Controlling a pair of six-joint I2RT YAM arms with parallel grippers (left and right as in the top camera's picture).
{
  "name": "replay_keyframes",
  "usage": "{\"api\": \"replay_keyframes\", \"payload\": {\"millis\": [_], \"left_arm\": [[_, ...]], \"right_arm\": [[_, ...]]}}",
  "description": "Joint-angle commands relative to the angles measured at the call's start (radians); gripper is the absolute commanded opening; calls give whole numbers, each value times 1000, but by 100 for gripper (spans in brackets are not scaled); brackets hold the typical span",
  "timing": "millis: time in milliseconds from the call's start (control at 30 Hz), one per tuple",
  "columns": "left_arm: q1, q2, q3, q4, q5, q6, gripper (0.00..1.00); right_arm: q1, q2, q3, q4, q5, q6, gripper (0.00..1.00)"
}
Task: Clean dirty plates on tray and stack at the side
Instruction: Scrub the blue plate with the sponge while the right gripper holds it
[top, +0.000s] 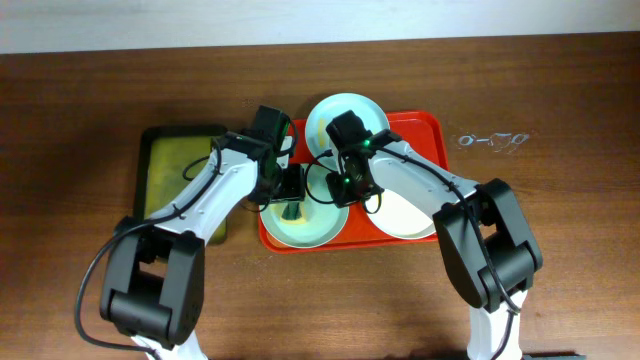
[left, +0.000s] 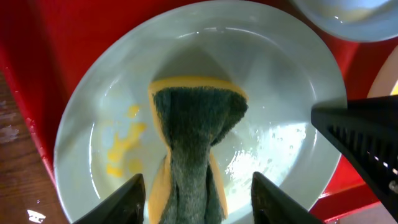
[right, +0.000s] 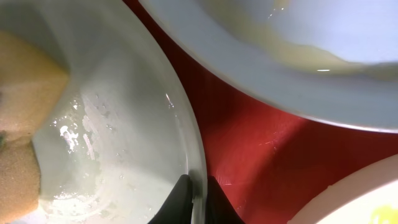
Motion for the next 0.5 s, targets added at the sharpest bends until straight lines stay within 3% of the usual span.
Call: {"api": "replay_keyframes", "payload": {"millis": [0, 333, 400, 467], "left_arm": [[-8, 43, -2, 15, 14, 6, 43], [-8, 82, -2, 34, 16, -12, 34], [-8, 82, -2, 33, 16, -12, 27], [-8, 82, -2, 33, 14, -12, 6]], "right_arm": [[-11, 28, -7, -2, 10, -11, 8], [-32, 28, -7, 0, -13, -9, 7], [-32, 28, -7, 0, -13, -8, 7], [-32, 28, -7, 0, -13, -8, 6]]}}
